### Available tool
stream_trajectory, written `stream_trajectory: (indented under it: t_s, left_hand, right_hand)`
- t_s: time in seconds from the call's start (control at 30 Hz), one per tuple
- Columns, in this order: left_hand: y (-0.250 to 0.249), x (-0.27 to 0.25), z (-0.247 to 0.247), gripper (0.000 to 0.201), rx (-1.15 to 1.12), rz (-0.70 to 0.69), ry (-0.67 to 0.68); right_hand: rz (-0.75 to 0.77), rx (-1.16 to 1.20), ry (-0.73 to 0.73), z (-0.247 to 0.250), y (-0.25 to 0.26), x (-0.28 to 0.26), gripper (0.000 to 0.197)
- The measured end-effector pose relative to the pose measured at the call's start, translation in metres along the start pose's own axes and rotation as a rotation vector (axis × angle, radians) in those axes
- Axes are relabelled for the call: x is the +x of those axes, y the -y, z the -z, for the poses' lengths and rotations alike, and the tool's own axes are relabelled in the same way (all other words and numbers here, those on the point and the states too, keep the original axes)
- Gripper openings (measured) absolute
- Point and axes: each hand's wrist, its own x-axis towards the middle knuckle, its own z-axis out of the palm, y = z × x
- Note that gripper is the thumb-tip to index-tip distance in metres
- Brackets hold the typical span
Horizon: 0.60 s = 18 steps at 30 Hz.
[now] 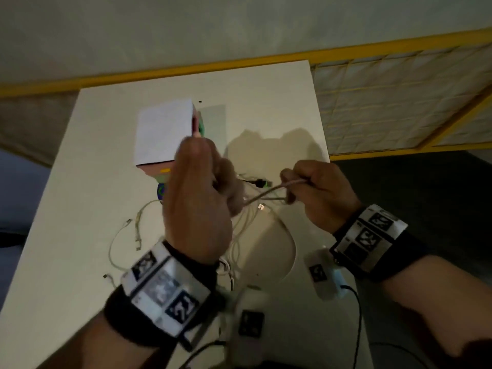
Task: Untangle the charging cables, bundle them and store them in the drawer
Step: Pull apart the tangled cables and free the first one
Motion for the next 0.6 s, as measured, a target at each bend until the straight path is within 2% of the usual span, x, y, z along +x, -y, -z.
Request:
stream_trajectory:
  t_s: [0.1,0.23,0.27,0.37,0.4,0.5,0.6]
  left_hand:
    - [-0.017,0.035,0.01,0.037,-0.087,0.02,-0.197]
    - [-0.034,0.053,0.011,0.037,-0.143,-0.049,-0.294]
    - [-0.039,0.056,0.013,0.038,-0.157,-0.062,-0.296]
    - [-0.048,0.054,0.019,0.039,-0.175,-0.07,-0.283]
    - [-0.049,0.052,0.021,0.039,-0.177,-0.062,-0.269]
    - [-0.048,0.044,0.022,0.041,-0.174,-0.02,-0.19]
    - [-0.045,0.037,0.021,0.041,-0.145,-0.003,-0.11]
  right_hand:
    - [0.028,-0.192,0.061,0.001,-0.001,-0.005,0.039]
    - [0.017,-0.227,0.157,0.004,-0.006,-0.012,0.017]
    - [0.001,-0.224,0.202,0.007,-0.011,-0.014,0.017]
    - [-0.088,-0.323,0.344,0.01,-0.037,-0.016,0.065]
    - [-0.119,-0.371,0.369,0.009,-0.047,-0.016,0.074]
    - [-0.128,-0.54,0.4,-0.004,-0.069,-0.013,0.067]
    - [-0.169,-0.802,0.506,-0.019,-0.075,-0.005,0.064]
